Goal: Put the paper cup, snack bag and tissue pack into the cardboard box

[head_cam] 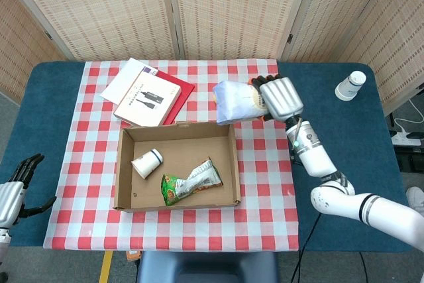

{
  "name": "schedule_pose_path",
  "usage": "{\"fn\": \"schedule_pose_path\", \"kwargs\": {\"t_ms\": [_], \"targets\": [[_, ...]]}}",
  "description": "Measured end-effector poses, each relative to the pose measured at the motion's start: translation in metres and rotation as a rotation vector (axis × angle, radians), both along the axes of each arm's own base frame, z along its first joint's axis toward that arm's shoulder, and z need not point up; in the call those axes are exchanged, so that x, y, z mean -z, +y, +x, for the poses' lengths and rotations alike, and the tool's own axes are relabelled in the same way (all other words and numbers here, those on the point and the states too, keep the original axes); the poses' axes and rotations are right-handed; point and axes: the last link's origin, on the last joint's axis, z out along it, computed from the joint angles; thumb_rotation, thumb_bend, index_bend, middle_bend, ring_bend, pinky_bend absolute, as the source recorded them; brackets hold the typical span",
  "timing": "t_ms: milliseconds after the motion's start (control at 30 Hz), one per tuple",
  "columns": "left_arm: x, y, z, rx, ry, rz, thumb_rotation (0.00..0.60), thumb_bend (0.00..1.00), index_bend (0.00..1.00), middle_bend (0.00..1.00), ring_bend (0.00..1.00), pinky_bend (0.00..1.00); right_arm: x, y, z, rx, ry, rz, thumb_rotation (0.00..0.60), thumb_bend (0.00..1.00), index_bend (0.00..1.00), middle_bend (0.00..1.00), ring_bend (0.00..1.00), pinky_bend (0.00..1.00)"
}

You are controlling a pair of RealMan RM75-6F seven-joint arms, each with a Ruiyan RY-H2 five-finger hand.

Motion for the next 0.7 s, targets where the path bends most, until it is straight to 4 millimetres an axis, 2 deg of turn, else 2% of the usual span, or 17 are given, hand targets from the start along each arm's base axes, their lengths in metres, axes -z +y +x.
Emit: {"fn": "schedule_pose_path", "kwargs": {"t_ms": [167,267,367,533,633,700], "targets": [[-0.001,0.0,-0.001,-0.001,-0.007,0.004,0.6,0.23,0.06,0.01,0.0,0.23,0.005,0.03,0.056,-0.108,-0.051,0.073,0.6,0.14,0.92,0.56,0.57,0.74],[-0.003,0.0,-0.001,0.001,-0.013,0.012,0.6,0.23,0.06,0.02,0.0,0.23,0.014,0.05,0.081,-0.163,-0.073,0.135,0.6,0.14,0.92,0.56,0.57,0.74],[-0.003,0.0,-0.002,-0.002,-0.013,0.01,0.6,0.23,0.07,0.01,0.0,0.23,0.029,0.071,0.096,-0.207,-0.083,0.212,0.6,0.14,0.92,0.56,0.57,0.74],[-0.006,-0.001,-0.002,-0.002,-0.018,0.016,0.6,0.23,0.07,0.02,0.0,0.23,0.054,0.088,0.101,-0.245,-0.071,0.28,0.6,0.13,0.91,0.56,0.57,0.74],[-0.007,-0.001,-0.002,-0.003,-0.023,0.019,0.6,0.23,0.07,0.01,0.0,0.23,0.065,0.088,0.1,-0.243,-0.065,0.288,0.6,0.13,0.9,0.56,0.57,0.74],[-0.008,-0.001,-0.003,-0.004,-0.025,0.022,0.6,0.23,0.07,0.01,0.0,0.23,0.072,0.086,0.096,-0.228,-0.068,0.3,0.6,0.09,0.84,0.56,0.54,0.72]]}}
